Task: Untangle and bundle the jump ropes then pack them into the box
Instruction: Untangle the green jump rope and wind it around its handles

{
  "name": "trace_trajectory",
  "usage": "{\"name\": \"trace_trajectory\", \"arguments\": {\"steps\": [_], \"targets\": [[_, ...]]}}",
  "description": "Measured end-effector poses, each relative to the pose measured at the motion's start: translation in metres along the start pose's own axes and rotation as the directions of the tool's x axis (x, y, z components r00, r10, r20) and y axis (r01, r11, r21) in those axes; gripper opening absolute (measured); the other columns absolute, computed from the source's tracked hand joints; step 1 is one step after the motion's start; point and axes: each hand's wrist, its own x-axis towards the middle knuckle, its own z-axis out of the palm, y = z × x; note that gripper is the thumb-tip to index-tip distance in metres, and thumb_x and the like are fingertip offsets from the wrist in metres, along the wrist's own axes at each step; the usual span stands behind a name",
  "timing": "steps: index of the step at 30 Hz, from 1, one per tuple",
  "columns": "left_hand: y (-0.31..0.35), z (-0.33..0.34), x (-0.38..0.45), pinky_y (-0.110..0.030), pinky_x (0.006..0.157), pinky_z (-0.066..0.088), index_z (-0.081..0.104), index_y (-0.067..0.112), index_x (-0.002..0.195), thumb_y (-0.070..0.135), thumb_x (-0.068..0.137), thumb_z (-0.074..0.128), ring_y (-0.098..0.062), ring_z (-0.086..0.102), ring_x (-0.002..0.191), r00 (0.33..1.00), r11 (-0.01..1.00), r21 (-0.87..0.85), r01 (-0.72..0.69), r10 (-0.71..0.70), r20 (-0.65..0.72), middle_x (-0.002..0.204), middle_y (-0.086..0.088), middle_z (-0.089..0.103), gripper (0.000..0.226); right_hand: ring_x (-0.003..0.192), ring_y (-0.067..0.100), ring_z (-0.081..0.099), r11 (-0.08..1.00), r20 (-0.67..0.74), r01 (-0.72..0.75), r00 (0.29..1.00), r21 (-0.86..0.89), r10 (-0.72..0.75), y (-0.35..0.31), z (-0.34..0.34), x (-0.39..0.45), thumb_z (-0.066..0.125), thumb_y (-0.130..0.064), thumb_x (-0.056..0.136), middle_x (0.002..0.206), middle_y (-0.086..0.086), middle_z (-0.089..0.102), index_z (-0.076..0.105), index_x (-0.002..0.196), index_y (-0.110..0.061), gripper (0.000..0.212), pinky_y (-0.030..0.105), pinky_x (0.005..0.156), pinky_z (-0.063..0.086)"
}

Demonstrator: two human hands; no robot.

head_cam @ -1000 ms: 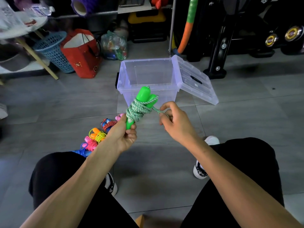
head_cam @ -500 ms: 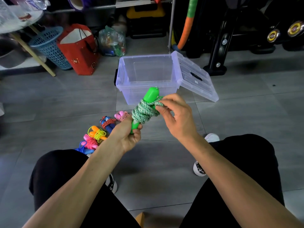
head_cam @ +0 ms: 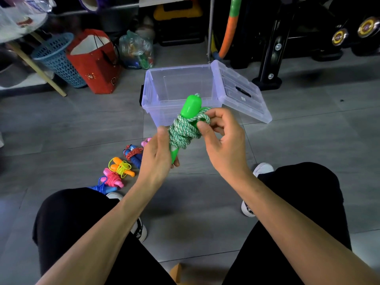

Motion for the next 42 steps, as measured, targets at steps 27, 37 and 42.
{"name": "trace_trajectory", "arguments": {"steps": [27, 37, 42], "targets": [[-0.012, -0.003, 0.000, -0.045, 0.067, 0.061, 0.063, 0.004, 0.105, 0.015, 0.093, 0.064, -0.030, 0.070, 0.064, 0.927, 0.993, 0.053, 0.108, -0.120, 0.355, 0.086, -0.015, 0.073, 0.016, 0.092, 0.029, 0.053, 0.681, 0.383, 0.431, 0.894, -0.592, -0.234, 0.020, -0.006, -0.019, 0.051, -0.023, 0.095, 0.107, 0.015, 0.054, 0.059, 0.125, 0.000, 0.039, 0.040, 0.074, 0.050], [-0.005, 0.001, 0.000, -0.038, 0.064, 0.061, 0.056, -0.004, 0.107, 0.001, 0.089, 0.066, -0.028, 0.070, 0.066, 0.940, 0.997, 0.021, 0.068, -0.072, 0.334, 0.086, -0.018, 0.069, 0.021, 0.085, 0.028, 0.058, 0.799, 0.213, 0.369, 0.929, -0.475, -0.303, 0.020, -0.009, -0.012, 0.055, -0.013, 0.096, 0.097, 0.011, 0.060, 0.067, 0.106, -0.001, 0.020, 0.038, 0.071, 0.050], [-0.008, 0.003, 0.001, -0.038, 0.061, 0.061, 0.058, 0.001, 0.100, 0.004, 0.088, 0.068, -0.027, 0.071, 0.063, 0.950, 0.994, 0.099, 0.035, -0.064, 0.306, 0.076, -0.009, 0.070, 0.016, 0.075, 0.029, 0.052, 0.609, 0.280, 0.445, 0.893, -0.657, -0.351, 0.022, -0.004, -0.014, 0.056, 0.002, 0.083, 0.093, 0.013, 0.060, 0.067, 0.101, -0.001, 0.021, 0.040, 0.062, 0.044]]}}
